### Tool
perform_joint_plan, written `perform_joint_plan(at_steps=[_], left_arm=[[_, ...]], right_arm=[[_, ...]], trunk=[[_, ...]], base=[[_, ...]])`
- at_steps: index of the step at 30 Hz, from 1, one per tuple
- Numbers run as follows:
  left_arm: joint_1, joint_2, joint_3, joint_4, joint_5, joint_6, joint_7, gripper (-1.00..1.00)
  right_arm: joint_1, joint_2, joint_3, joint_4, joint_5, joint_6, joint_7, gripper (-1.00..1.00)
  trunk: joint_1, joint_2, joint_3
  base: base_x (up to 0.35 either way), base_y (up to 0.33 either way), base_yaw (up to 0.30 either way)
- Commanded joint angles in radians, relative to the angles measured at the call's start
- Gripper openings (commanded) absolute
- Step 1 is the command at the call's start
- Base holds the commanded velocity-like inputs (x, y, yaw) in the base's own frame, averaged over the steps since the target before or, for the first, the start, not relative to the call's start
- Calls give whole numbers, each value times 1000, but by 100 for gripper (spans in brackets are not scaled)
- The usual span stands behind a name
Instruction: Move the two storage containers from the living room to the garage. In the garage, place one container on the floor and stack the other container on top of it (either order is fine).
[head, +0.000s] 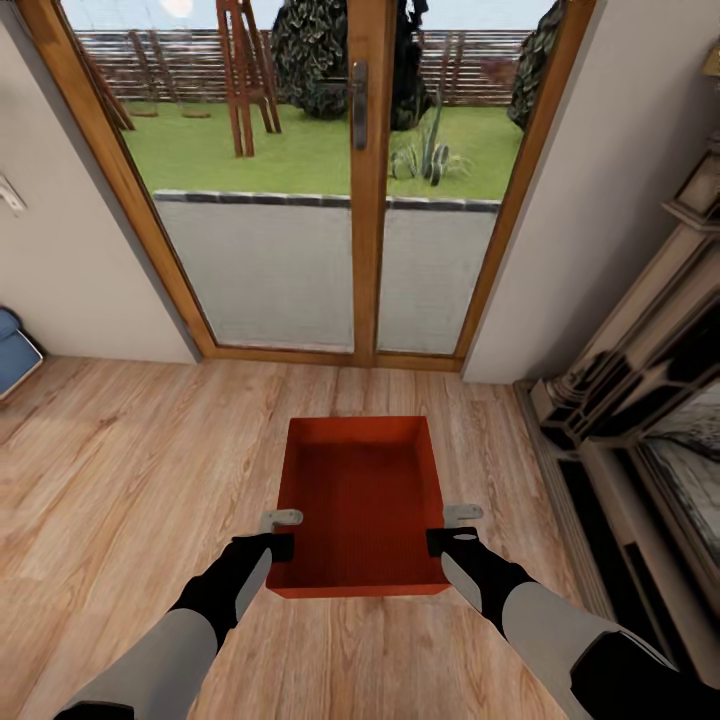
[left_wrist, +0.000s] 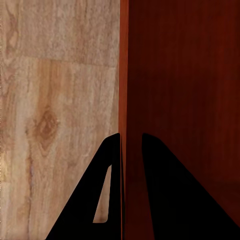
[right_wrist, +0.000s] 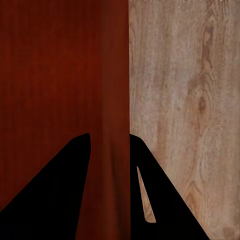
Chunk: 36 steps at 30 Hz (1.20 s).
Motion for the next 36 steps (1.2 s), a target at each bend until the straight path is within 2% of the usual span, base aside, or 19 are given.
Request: perform_joint_plan(at_steps=[1,19,36], left_arm=[[0,7,1,0,-14,9,22,-100],[0,9,1,0,-14,9,23,-100],[0,9,1,0,-14,9,23,-100]], right_arm=[[-1,-9,-11,-4,30,7,-10,-100],[-1,-5,-14,-4,31,5,-12,-100],[-1,-6,-14,-4,30,7,-13,-100]], trunk=[[-4,7,3],[-73,133,60],[-138,252,138]], base=[[0,0,0],[0,0,0],[0,0,0]])
